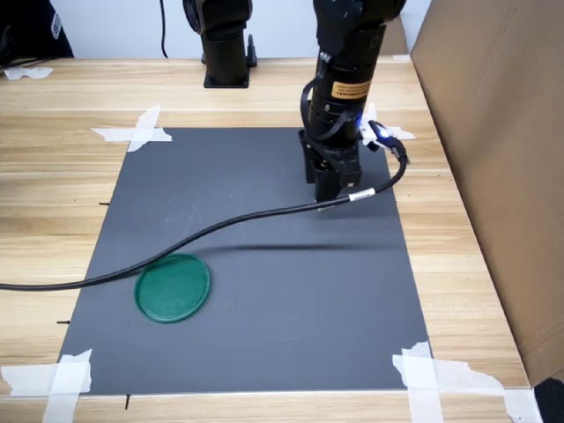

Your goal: Grasp a white terminal and put it in the green lid.

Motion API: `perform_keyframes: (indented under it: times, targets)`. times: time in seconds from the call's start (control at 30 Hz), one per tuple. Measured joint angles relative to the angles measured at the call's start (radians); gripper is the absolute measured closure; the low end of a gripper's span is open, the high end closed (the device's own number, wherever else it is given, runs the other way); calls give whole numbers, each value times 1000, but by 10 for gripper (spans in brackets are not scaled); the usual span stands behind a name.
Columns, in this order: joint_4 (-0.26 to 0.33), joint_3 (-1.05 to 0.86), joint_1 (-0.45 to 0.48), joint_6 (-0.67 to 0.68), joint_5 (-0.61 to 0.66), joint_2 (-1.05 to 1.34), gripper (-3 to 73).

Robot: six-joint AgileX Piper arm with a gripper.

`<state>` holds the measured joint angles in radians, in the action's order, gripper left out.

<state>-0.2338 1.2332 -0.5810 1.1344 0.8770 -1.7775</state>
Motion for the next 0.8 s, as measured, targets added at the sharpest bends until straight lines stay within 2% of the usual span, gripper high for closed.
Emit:
perform_keyframes:
  times: [0.1, 0.2, 0.47, 0.8]
  targets:
    - [9, -2, 0, -15, 0, 0, 266]
    - [16, -57, 0, -104, -50, 0, 266]
    - [-4, -99, 0, -92, -148, 0, 266]
    - [11, -99, 0, -64, -157, -40, 266]
